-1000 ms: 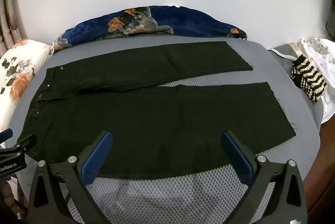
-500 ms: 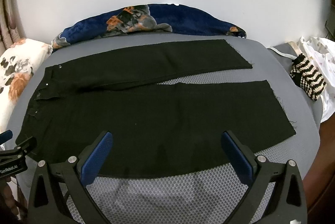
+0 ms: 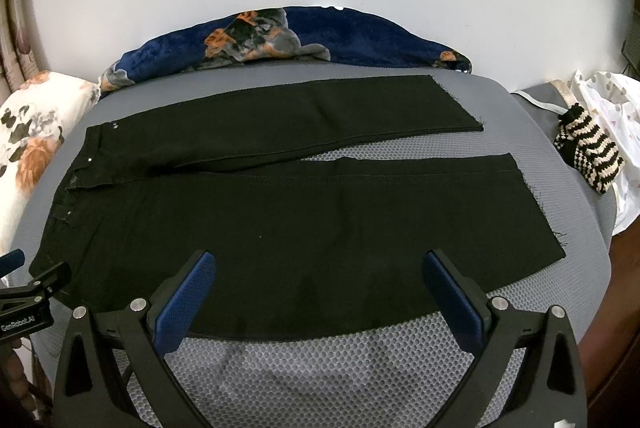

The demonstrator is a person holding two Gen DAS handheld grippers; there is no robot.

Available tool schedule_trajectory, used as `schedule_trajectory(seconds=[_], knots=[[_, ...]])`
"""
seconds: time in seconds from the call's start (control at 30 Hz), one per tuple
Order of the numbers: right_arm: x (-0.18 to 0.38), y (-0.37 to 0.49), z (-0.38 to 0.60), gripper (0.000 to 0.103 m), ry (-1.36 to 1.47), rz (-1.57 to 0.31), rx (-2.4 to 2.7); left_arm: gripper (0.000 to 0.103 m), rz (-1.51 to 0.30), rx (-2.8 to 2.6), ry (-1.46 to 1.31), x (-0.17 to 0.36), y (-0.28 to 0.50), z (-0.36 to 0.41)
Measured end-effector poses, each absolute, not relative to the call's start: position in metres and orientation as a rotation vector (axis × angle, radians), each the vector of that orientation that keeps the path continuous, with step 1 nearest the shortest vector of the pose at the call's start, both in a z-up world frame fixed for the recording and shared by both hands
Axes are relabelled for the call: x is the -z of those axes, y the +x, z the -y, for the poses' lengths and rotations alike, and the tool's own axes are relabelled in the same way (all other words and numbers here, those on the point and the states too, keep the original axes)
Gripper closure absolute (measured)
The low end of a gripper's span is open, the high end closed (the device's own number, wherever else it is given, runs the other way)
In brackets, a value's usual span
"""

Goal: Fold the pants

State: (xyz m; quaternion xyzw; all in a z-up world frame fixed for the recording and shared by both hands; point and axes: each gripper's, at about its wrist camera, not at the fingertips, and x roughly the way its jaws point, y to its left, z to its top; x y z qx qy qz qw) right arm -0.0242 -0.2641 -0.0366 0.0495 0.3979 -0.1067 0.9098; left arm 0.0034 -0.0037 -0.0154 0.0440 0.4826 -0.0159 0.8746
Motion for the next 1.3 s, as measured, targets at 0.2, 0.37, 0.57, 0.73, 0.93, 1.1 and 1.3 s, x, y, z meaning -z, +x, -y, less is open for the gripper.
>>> schedule_trajectory(seconds=[0.2,0.37,0.57,0.73,0.93,1.1,1.3], knots=[[0.0366,-0.024,0.2639,0.0,0.103,-0.821,0.219,0.001,-1.01,0.033,0.09,0.0169,0.0036,0.0034],[0.0366,-0.0241,0.2642,0.0,0.102,-0.821,0.22,0.001,-1.01,0.032,0.09,0.0173,0.004,0.0036],[0.0374,-0.0227,0.2642,0.0,0.104,-0.822,0.22,0.001,-1.011,0.032,0.089,0.0171,0.0043,0.0039],[0.0385,-0.0215,0.2637,0.0,0.105,-0.82,0.217,0.001,-1.011,0.032,0.089,0.017,0.0044,0.0037],[0.0378,-0.0212,0.2638,0.0,0.103,-0.812,0.213,0.001,-1.011,0.032,0.088,0.0169,0.0046,0.004],[0.0355,-0.0206,0.2641,0.0,0.108,-0.797,0.206,0.001,-1.013,0.033,0.088,0.0177,0.0047,0.0038],[0.0321,-0.0144,0.2631,0.0,0.114,-0.798,0.192,0.001,-1.012,0.032,0.085,0.019,0.0068,0.0042]])
